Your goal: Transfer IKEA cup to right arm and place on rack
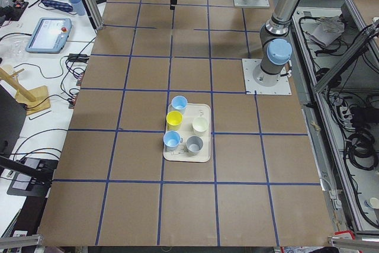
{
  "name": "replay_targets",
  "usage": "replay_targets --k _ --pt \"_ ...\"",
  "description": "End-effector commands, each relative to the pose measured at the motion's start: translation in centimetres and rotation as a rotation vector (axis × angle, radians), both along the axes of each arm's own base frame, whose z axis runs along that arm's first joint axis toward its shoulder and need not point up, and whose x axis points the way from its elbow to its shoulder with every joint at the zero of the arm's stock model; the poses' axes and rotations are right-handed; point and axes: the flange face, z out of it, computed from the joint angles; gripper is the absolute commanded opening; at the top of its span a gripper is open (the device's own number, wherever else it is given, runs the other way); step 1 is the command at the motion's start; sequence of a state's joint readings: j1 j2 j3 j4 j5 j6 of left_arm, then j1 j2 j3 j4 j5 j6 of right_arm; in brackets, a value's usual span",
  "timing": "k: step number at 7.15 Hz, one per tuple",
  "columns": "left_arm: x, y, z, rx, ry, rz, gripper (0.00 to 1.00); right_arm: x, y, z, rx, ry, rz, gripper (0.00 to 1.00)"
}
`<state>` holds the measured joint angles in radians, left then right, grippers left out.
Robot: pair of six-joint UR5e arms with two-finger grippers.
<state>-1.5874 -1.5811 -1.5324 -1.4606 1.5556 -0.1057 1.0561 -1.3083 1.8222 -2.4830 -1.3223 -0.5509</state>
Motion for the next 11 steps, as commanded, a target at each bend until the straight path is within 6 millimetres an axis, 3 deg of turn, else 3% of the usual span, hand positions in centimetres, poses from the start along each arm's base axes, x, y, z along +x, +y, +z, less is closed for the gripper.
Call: replay_targets --k 1,2,3,4,5,7,8,9,11 --pt "0.1 0.0 0.0 0.0 0.002 -0.005 1.0 -0.4 -0.4 -1.4 0.016 -0.013 -0.001 0.31" --pt "0.1 0.1 0.0 0.0 0.004 -0.005 1.0 -0.4 -0.4 -1.6 0.02 -0.018 -0.006 0.44" --pt "0.1 0.1 0.0 0.002 0.005 -0.005 1.0 -0.4 -0.4 -1.6 0.02 -0.022 -0.013 0.72" --pt "0.1 0.0 0.1 -0.001 0.005 -0.007 1.0 -0.5 -0.6 -2.3 0.03 -0.037 -0.032 0.9" --pt "0.1 0.0 -0.1 0.002 0.005 -0.009 1.0 -0.7 -0.7 -2.9 0.042 -0.048 -0.047 1.0" --pt "0.1 0.1 0.0 0.0 0.005 -0.009 1.0 -0.6 -0.3 -1.8 0.039 -0.029 -0.055 1.0" --pt "0.1 0.1 -0.1 0.002 0.005 -0.009 1.0 -0.6 -0.3 -0.3 0.033 -0.023 -0.057 1.0" --pt "0.1 0.1 -0.1 0.0 0.005 -0.009 1.0 -0.2 0.4 1.9 0.09 -0.053 -0.057 1.0" --pt "0.1 0.1 -0.1 -0.001 0.006 -0.009 1.0 2.1 4.4 9.1 0.203 -0.096 -0.117 1.0"
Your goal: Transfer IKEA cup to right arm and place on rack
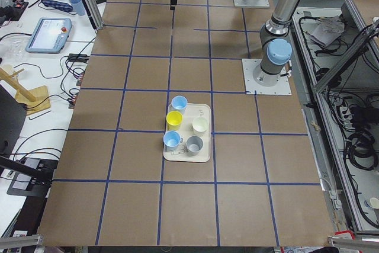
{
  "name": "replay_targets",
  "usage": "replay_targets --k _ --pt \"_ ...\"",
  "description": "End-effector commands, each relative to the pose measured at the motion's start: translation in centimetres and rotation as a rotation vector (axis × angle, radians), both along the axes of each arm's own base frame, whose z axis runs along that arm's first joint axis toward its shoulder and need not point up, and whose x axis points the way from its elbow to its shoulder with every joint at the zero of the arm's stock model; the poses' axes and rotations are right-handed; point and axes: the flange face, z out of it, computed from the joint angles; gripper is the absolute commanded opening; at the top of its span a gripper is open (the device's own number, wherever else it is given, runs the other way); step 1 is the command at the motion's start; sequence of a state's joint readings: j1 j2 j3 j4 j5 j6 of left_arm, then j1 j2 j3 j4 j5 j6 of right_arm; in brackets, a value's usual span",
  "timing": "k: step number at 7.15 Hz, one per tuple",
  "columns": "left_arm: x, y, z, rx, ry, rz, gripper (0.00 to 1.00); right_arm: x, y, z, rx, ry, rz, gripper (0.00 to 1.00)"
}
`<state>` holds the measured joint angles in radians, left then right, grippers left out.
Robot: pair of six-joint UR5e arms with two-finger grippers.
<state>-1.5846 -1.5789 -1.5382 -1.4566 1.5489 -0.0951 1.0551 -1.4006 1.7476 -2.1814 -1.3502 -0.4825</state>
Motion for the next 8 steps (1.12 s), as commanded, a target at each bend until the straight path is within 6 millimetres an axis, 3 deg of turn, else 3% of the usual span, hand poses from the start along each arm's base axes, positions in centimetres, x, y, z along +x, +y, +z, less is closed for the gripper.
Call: replay_targets --k 1,3,4,5,8 --pt "0.0 0.0 0.0 -0.001 0.001 0.0 1.0 2.8 5.0 6.2 0.114 -0.029 -0.087 1.0" --pt "0.0 0.0 0.0 -0.001 0.0 -0.018 1.0 6.6 9.7 10.6 0.15 -0.037 -0.078 1.0" --pt "0.0 0.0 0.0 -0.001 -0.002 -0.021 1.0 9.1 11.4 11.0 0.221 -0.043 -0.102 1.0" --pt "0.0 0.0 0.1 -0.003 -0.002 -0.021 1.0 11.2 12.4 12.4 0.224 -0.019 -0.101 1.0" --pt "0.0 0.0 -0.1 0.002 -0.008 -0.022 1.0 17.2 13.6 12.8 0.247 -0.035 -0.167 1.0"
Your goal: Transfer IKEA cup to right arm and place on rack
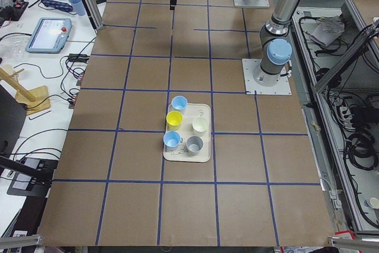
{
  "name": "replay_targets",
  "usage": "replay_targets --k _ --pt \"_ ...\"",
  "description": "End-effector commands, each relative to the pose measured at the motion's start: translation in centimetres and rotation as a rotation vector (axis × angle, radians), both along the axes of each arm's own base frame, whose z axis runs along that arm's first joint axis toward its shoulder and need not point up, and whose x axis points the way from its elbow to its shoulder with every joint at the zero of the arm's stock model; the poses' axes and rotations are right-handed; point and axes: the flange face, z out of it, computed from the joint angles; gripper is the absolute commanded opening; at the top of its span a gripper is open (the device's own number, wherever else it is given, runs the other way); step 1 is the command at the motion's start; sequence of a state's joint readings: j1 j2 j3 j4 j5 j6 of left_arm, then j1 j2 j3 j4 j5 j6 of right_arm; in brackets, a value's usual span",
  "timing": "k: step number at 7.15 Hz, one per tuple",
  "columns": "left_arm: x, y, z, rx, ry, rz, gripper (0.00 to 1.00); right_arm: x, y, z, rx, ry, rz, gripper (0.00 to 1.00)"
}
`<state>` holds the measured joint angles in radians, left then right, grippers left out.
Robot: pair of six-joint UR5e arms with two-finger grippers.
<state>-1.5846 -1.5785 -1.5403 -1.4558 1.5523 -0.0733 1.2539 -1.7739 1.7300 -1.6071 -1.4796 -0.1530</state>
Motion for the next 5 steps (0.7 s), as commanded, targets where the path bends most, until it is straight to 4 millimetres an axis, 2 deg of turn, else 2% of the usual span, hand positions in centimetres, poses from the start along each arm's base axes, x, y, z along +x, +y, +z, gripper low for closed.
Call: replay_targets --k 1,2,3,5 --pt "0.0 0.0 0.0 -0.002 -0.003 -0.007 1.0 3.8 3.2 1.2 0.047 -0.017 -0.023 1.0" --pt "0.1 -0.1 0.0 -0.001 -0.002 -0.013 1.0 4.5 5.0 1.9 0.068 -0.022 -0.021 1.0" --pt "0.3 -0.3 0.5 -0.007 -0.001 -0.009 1.0 5.4 5.8 1.9 0.099 -0.026 -0.017 1.0" --pt "0.3 -0.3 0.3 -0.002 -0.002 -0.009 1.0 7.2 5.5 1.2 0.123 -0.001 -0.018 1.0"
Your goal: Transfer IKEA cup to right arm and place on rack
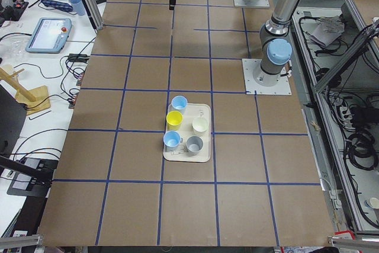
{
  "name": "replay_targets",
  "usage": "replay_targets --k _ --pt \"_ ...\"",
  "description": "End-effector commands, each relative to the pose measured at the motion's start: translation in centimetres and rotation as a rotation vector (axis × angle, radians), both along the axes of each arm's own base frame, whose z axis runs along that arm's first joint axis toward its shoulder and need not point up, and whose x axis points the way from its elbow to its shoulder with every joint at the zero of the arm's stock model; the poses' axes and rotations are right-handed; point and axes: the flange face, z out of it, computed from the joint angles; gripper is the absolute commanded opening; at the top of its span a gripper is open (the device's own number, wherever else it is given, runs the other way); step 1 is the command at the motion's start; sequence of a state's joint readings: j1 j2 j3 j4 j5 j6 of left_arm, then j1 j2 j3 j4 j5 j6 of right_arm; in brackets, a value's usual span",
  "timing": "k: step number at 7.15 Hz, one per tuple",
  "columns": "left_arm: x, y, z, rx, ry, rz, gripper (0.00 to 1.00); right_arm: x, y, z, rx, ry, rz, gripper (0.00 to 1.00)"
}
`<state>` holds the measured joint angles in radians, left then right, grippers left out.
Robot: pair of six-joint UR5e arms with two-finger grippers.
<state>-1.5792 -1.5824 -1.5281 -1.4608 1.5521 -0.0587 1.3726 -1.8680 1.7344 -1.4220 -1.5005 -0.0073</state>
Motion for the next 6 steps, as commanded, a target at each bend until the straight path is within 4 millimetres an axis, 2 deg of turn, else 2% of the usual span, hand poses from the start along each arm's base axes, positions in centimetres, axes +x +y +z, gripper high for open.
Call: replay_targets --k 1,2,3,4,6 --pt "0.0 0.0 -0.1 0.003 0.0 0.0 1.0 2.9 -0.1 -0.8 0.027 0.038 0.053 1.0" --pt "0.0 0.0 -0.2 0.003 0.0 0.0 1.0 4.5 -1.3 -1.4 0.021 0.051 0.04 1.0" --pt "0.1 0.0 -0.2 0.005 -0.002 0.001 1.0 6.8 -1.5 -1.9 0.026 0.053 0.045 1.0" --pt "0.0 0.0 -0.2 0.003 0.0 0.0 1.0 7.5 -1.6 -2.1 0.026 0.056 0.057 1.0" --pt "0.0 0.0 -0.3 0.003 0.0 0.0 1.0 7.4 -1.9 -1.2 0.007 0.061 0.075 1.0"
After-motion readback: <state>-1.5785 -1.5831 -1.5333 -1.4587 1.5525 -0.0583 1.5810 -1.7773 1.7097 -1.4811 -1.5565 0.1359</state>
